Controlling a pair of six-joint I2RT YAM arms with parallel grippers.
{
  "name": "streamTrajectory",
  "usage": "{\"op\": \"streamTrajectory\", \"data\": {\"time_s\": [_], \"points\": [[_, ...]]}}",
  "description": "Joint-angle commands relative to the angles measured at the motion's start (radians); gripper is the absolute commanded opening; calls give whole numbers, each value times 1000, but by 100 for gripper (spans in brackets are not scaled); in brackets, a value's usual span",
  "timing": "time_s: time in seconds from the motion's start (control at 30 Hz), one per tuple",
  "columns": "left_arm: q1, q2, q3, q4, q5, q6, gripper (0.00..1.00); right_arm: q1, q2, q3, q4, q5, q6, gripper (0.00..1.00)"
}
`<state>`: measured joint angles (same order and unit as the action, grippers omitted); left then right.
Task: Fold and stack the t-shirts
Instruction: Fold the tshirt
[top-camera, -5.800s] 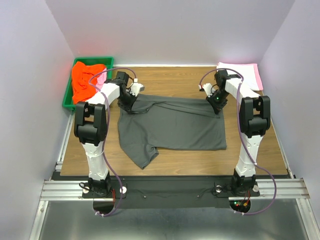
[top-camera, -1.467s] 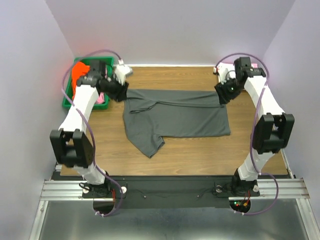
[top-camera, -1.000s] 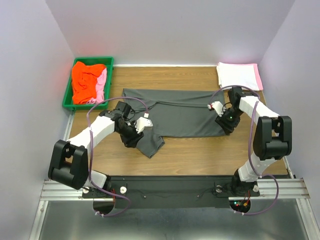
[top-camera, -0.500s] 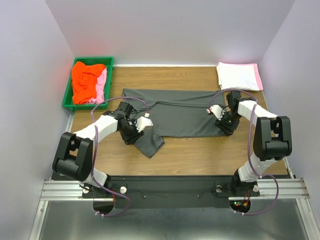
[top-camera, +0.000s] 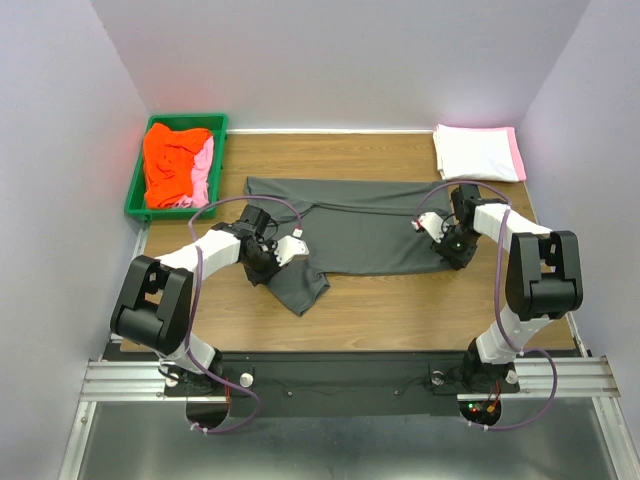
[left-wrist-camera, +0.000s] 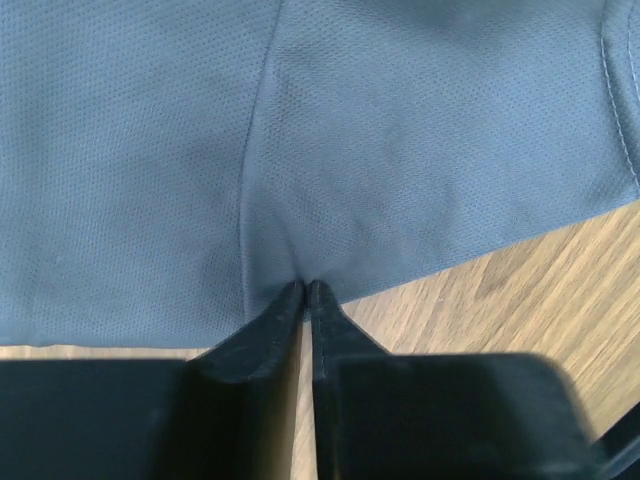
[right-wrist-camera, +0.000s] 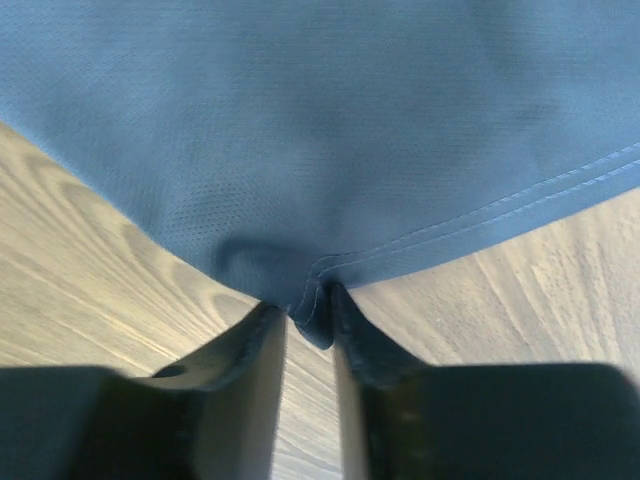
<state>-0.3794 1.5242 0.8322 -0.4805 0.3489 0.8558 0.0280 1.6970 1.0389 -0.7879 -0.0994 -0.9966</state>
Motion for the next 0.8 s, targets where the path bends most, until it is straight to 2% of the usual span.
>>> {"op": "streamTrajectory", "data": {"time_s": [0.0, 0.07, 0.3, 0.53, 0.63, 0.77], "points": [[-6, 17, -33, -55, -4, 17, 7, 9, -7, -7, 27, 18, -7, 26], [-4, 4, -21, -82, 4, 17, 0, 9, -19, -8, 24, 29, -7, 19], [-3, -133, -22, -213, 24, 63, 0, 9, -100, -37, -20, 61, -17, 8], [20, -197, 7, -306, 50, 71, 0, 9, -161, -28, -105, 59, -13, 1], [82, -174, 70, -357, 84, 80, 0, 7, -169, 7, -134, 58, -1, 0], [215, -82, 249, -417, 136, 101, 0, -3, -105, 111, -171, 41, 3, 1]]}}
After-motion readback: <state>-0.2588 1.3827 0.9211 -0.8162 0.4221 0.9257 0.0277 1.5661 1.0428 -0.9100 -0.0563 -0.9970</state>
